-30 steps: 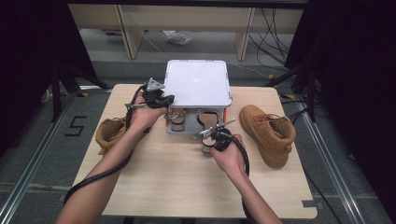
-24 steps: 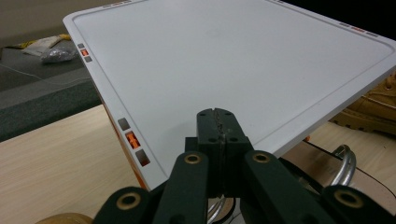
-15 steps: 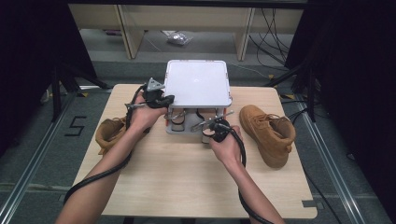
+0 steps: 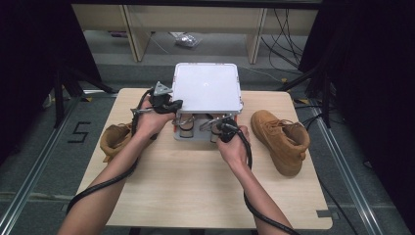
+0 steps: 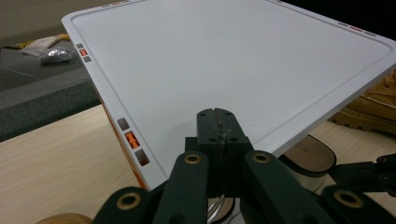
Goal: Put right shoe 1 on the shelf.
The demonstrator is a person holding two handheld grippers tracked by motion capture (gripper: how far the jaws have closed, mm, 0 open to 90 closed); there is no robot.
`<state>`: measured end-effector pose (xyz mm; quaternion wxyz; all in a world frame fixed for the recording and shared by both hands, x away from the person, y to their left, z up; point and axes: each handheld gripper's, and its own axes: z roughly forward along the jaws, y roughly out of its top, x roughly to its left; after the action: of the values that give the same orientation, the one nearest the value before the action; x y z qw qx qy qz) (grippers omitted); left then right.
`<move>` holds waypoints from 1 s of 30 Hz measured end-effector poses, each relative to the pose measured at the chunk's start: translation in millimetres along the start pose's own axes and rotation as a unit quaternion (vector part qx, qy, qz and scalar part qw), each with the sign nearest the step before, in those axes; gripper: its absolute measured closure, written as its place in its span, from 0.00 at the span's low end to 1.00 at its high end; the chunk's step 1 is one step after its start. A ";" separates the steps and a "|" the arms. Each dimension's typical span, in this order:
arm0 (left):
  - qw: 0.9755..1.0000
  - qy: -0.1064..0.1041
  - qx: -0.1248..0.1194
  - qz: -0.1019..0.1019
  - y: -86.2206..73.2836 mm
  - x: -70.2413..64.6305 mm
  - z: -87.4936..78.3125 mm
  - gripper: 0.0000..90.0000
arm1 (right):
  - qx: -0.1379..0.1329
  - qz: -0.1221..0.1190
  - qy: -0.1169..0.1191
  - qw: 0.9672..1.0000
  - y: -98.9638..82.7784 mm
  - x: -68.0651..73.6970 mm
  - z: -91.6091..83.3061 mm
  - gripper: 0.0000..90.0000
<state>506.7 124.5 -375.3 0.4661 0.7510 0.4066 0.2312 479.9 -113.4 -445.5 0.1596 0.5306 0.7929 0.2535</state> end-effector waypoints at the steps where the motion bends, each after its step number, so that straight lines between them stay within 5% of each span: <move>1: 1.000 0.000 0.000 -0.001 -0.1 -0.1 0.0 0.99 | -0.001 0.009 -0.002 1.000 0.7 0.5 1.2 1.00; 30: 1.000 -0.001 -0.002 -0.002 -0.6 -0.2 -0.1 0.99 | -0.035 0.008 -0.036 0.999 1.9 -4.2 23.3 0.98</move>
<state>506.2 124.5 -375.9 0.4683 0.7493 0.4074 0.2307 495.1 -111.2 -463.7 0.2042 0.5394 0.7734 0.2629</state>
